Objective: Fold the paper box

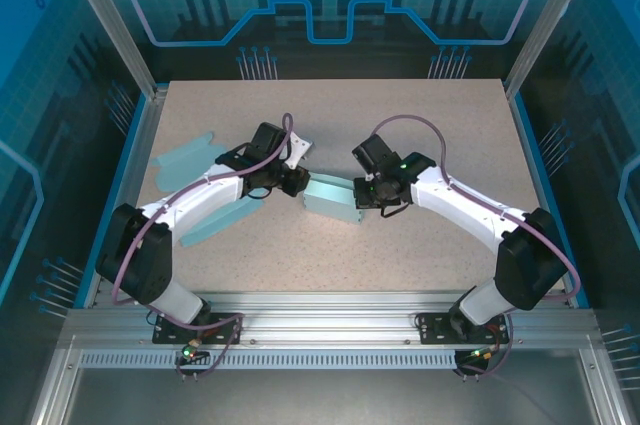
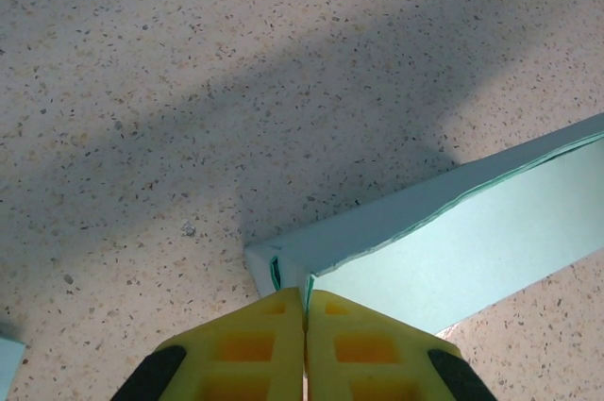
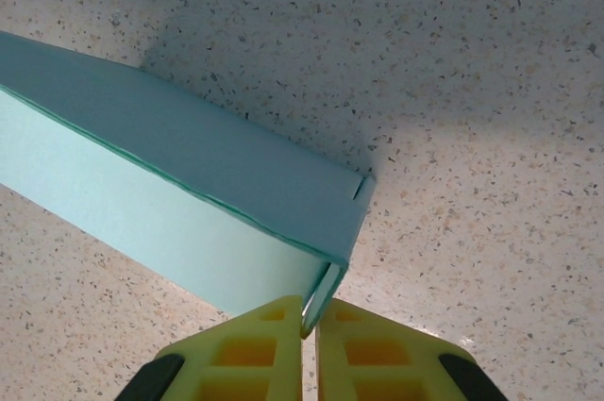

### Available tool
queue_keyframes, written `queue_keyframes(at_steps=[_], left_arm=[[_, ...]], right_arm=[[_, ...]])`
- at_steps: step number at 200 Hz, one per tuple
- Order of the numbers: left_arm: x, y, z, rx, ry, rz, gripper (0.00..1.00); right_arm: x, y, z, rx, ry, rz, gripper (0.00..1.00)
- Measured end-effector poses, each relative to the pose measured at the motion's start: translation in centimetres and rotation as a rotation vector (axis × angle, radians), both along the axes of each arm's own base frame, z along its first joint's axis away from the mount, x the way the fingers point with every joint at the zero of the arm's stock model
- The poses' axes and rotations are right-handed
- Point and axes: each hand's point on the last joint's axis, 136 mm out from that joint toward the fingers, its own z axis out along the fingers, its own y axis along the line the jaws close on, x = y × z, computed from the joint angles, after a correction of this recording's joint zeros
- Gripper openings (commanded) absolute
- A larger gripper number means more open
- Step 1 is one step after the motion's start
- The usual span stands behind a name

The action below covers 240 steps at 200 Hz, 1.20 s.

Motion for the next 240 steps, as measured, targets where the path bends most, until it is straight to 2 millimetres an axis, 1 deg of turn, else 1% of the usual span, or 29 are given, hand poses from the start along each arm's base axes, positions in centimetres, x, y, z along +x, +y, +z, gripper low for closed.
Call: queue_keyframes(at_steps=[68,139,198,240], left_arm=[[0.35,0.16,-0.09,0.005,0.006,0.039,0.09],[0.64,0.18,-0.04,0.003,0.018,0.072,0.09],[0.41,0.20,-0.11,-0.013,0.063,0.119,0.09],[0.64,0.19,-0.29,-0.015,0.054,0.129,0.09]], right_arm=[[0.17,0.59,-0.18,0.030,0.010,-0.003,0.11],[0.43,0.36,-0.66,0.009,0.010,-0.012,0.09],[0.71,0.23,-0.65,0.000,-0.003,-0.018,0.09],[0.93,0.17,-0.69,-0.006,-0.012,-0.022,0.09]])
